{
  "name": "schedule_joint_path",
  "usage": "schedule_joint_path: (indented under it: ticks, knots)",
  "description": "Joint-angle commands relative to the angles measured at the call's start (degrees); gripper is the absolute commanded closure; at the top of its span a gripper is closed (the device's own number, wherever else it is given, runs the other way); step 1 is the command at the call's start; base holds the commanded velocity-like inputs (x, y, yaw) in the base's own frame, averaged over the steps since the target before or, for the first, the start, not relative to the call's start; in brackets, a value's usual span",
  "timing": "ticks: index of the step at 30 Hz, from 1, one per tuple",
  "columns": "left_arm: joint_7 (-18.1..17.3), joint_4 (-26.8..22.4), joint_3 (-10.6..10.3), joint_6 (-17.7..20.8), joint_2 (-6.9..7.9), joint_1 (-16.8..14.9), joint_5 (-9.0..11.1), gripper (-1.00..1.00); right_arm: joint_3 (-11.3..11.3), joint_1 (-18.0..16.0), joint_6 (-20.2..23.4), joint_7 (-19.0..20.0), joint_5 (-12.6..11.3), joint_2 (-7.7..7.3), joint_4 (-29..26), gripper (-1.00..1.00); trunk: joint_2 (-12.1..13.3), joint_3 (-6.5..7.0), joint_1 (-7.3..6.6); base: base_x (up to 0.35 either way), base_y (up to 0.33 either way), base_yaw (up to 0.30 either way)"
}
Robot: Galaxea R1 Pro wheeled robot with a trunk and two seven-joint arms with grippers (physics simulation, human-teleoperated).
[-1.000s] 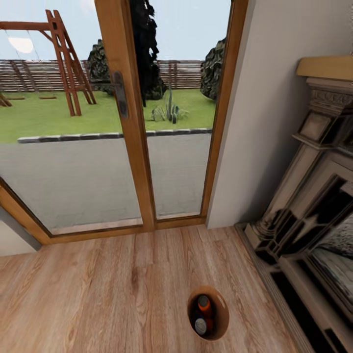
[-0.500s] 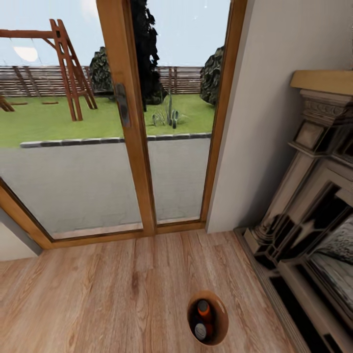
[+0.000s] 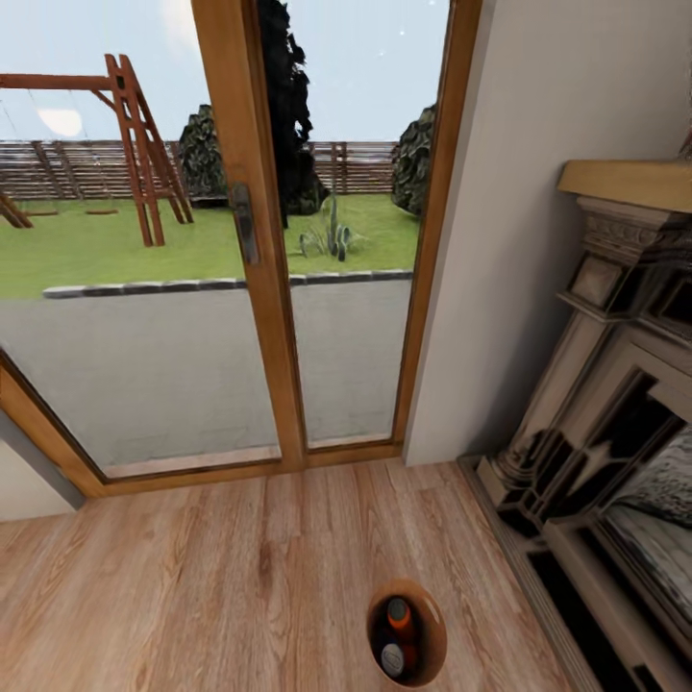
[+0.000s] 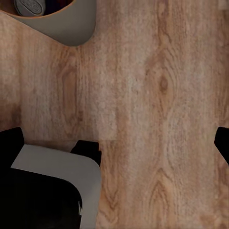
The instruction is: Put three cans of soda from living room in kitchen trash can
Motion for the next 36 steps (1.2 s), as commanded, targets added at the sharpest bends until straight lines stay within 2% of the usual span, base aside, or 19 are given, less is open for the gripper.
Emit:
schedule_joint_path:
  ticks: [1,9,14,23,28,36]
  knots:
    - [0.05,0.01,0.0,0.1,-0.02,0.0,0.0,-1.0,-0.03,0.0,0.01,0.0,0.0,0.02,0.01,-1.0,0.42,0.28,-0.23,0.0,0.0,0.0]
    - [0.28,-0.05,-0.01,0.36,-0.07,0.0,0.09,-1.0,-1.28,0.0,0.06,0.0,0.06,0.72,1.6,-1.0,3.63,2.34,-1.98,0.0,0.0,-0.04]
    - [0.32,-0.06,-0.01,0.15,-0.08,0.0,0.11,-1.0,-1.54,0.02,-0.98,-0.04,0.1,0.69,9.06,-1.0,5.63,3.52,-3.08,0.0,0.0,-0.071]
    - [0.33,-0.06,-0.01,0.11,-0.08,0.0,0.11,-1.0,-1.55,0.84,-1.97,-0.48,0.04,1.4,11.77,-1.0,9.24,5.67,-5.06,0.0,0.0,-0.094]
    - [0.33,-0.07,-0.01,-0.02,-0.08,0.0,0.13,-1.0,-2.45,1.25,-2.27,-5.45,-0.08,1.52,12.12,-1.0,11.25,6.88,-6.16,0.0,0.0,-0.094]
    - [0.33,-0.06,-0.01,-0.06,-0.08,0.0,0.11,-1.0,-4.58,1.31,-3.78,-6.63,-0.01,1.82,12.05,-1.0,14.45,8.48,-7.91,0.0,0.0,-0.033]
